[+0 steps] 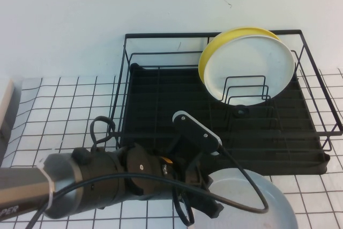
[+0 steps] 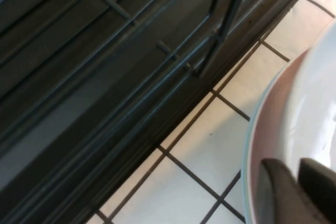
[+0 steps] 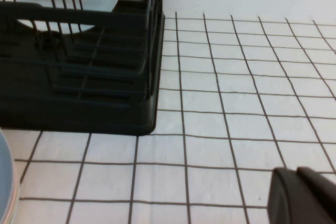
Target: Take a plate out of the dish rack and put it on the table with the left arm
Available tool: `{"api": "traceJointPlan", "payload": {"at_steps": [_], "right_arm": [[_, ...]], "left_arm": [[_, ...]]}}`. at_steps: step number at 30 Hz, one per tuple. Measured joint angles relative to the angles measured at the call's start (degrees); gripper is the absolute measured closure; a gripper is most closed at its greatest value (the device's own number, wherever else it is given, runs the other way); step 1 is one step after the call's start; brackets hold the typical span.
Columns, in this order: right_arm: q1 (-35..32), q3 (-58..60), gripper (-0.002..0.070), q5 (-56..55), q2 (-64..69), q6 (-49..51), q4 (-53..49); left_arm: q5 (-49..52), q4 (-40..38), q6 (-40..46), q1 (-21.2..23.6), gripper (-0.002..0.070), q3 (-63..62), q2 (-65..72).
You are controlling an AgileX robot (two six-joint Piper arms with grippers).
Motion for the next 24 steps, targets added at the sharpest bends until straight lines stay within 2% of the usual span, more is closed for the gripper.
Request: {"api": "traceJointPlan", "payload": {"at_steps": [6,8,10,12,15,17,20,24], "right_arm": [[0.0,0.0,0.0679,0.0,0.0,0.0,0.0],[0.0,0.0,0.0679,0.0,0.0,0.0,0.0],[0.0,0.0,0.0679,0.0,0.0,0.0,0.0],[0.0,0.0,0.0679,0.0,0.0,0.0,0.0],[0.0,0.0,0.0679,0.0,0.0,0.0,0.0],[0.0,0.0,0.0679,0.0,0.0,0.0,0.0],[0.0,0.0,0.0679,0.0,0.0,0.0,0.0],[0.0,0.0,0.0679,0.0,0.0,0.0,0.0]], "left_arm": [[-0.6,0.1,0.1,0.0,0.0317,0.0,0.0],[-1.3,0.1,0.4,0.0,0.0275,0.0,0.0],[-1.9,0.1,0.5,0.0,0.0294,0.0,-0.7],[-2.9,0.1,0.8,0.0,0.0364,0.0,-2.1],[-4.8,0.2,3.3,0.0,0.0553,0.0,-5.0],[-6.1,0.2,5.3,0.0,0.0624,0.0,-7.6],[-8.3,0.2,6.4,0.0,0.066,0.0,-11.8],[-8.9,-1.2,6.6,0.0,0.0672,0.0,-17.1]]}}
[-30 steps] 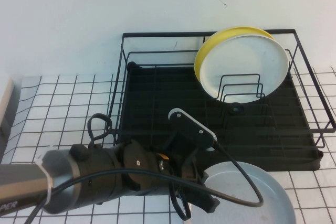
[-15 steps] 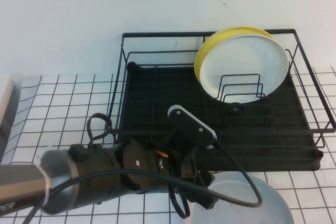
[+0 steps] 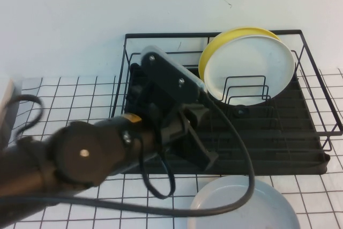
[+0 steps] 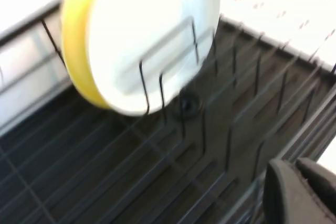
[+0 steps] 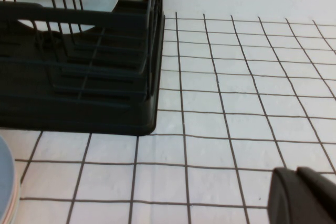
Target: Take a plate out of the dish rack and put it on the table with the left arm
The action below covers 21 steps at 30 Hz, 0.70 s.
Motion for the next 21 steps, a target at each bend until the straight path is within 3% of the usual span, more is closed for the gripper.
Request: {"api": "traceJointPlan", "payload": {"at_steps": [13,21], "right_arm": [[0.0,0.0,0.0679,0.0,0.0,0.0,0.0],[0.0,0.0,0.0679,0.0,0.0,0.0,0.0]], "left_arm": [[14.4,-3.5,0.5,0.0,0.0676,0.0,-15.3],[20.0,-13.4,0.6,0.0,0.0676,0.0,-17.0]]}}
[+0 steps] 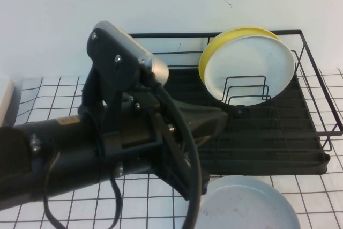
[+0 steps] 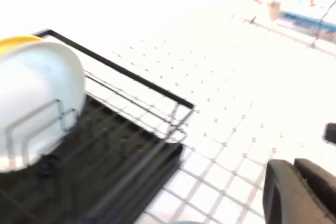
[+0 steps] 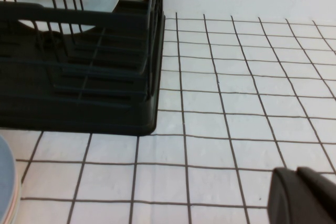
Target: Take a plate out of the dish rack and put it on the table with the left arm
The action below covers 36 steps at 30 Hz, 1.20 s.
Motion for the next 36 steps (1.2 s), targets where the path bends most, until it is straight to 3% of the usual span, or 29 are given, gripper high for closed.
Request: {"api": "traceJointPlan", "payload": {"at_steps": [6,12,19,30,36], "right_arm": [[0.0,0.0,0.0679,0.0,0.0,0.0,0.0],[0.0,0.0,0.0679,0.0,0.0,0.0,0.0],[-0.1,0.0,0.0679,0.0,0.0,0.0,0.0],[-0.1,0.0,0.0679,0.0,0.0,0.0,0.0],[-0.1,0.0,0.0679,0.0,0.0,0.0,0.0]], "left_arm": [[0.9,-3.0,2.2,0.0,0.0677,0.0,0.5],[-5.8,-3.4,9.8,1.4,0.0677,5.4,-7.5],[-11.1,-6.0,10.7,9.2,0.0677,18.9,-25.0],[-13.9,-9.3,11.3,25.7,0.0677,38.5,-56.9],[-14.6,-9.3,14.3,28.4,0.0677,44.5,-63.2]]}}
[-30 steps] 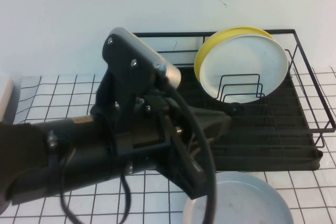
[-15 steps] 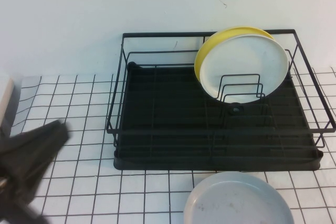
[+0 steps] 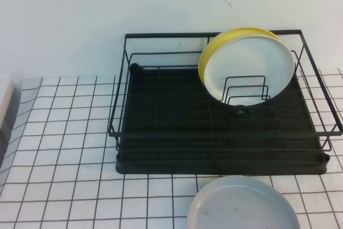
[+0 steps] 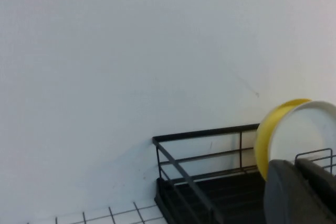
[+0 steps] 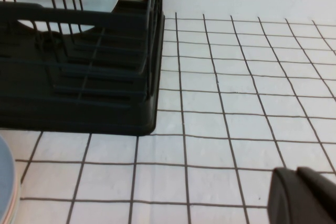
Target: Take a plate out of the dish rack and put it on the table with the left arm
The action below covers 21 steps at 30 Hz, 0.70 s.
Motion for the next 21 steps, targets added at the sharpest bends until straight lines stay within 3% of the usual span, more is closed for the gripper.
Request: {"api": "traceJointPlan", "payload": {"at_steps": [2,4,9,11,15,21], "right_arm": [[0.0,0.0,0.0679,0.0,0.0,0.0,0.0],[0.0,0.0,0.0679,0.0,0.0,0.0,0.0],[0.0,0.0,0.0679,0.0,0.0,0.0,0.0],[0.0,0.0,0.0679,0.0,0.0,0.0,0.0],[0.0,0.0,0.0679,0.0,0.0,0.0,0.0],[0.0,0.0,0.0679,0.0,0.0,0.0,0.0]], "left_arm": [[-0.6,3.6,-2.3,0.1,0.0677,1.1,-0.1],[-0.5,15.4,-10.9,0.3,0.0677,1.8,-0.1],[0.7,59.1,-54.0,1.3,0.0677,5.2,-0.2],[1.8,70.0,-65.4,2.0,0.0677,7.0,-0.2],[7.4,77.3,-74.4,3.5,0.0677,7.5,-0.2],[11.6,79.3,-75.1,7.3,0.0677,7.5,-0.2]]}}
